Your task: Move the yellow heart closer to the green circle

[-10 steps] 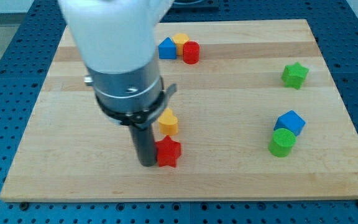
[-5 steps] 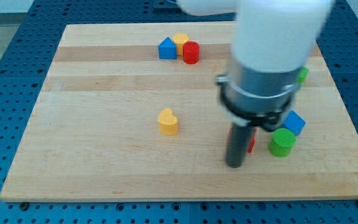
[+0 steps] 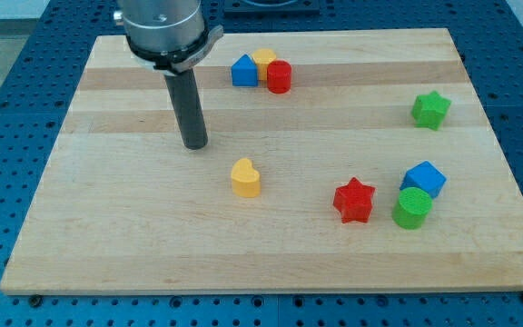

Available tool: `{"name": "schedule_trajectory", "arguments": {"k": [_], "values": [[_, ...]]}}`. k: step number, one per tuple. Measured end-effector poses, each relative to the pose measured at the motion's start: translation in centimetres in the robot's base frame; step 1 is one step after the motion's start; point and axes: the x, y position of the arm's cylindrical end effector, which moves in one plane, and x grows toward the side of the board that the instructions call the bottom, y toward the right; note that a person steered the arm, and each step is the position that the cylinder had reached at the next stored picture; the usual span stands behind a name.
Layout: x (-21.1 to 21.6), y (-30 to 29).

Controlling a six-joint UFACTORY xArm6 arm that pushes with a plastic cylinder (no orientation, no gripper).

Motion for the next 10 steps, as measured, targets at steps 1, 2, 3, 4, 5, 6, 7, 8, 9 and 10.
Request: {"name": "schedule_trajectory", "arguments": {"k": [1,2,3,4,5,6,7,8,9,10], "values": [[0.9,0.5],[4.4,3.9],[8.1,7.0],[10.3,11.7],[10.8,17.3],[10.8,18.1],[10.8,17.9],[10.8,18.0],[11.9,23.2],[12.5,23.8]]}}
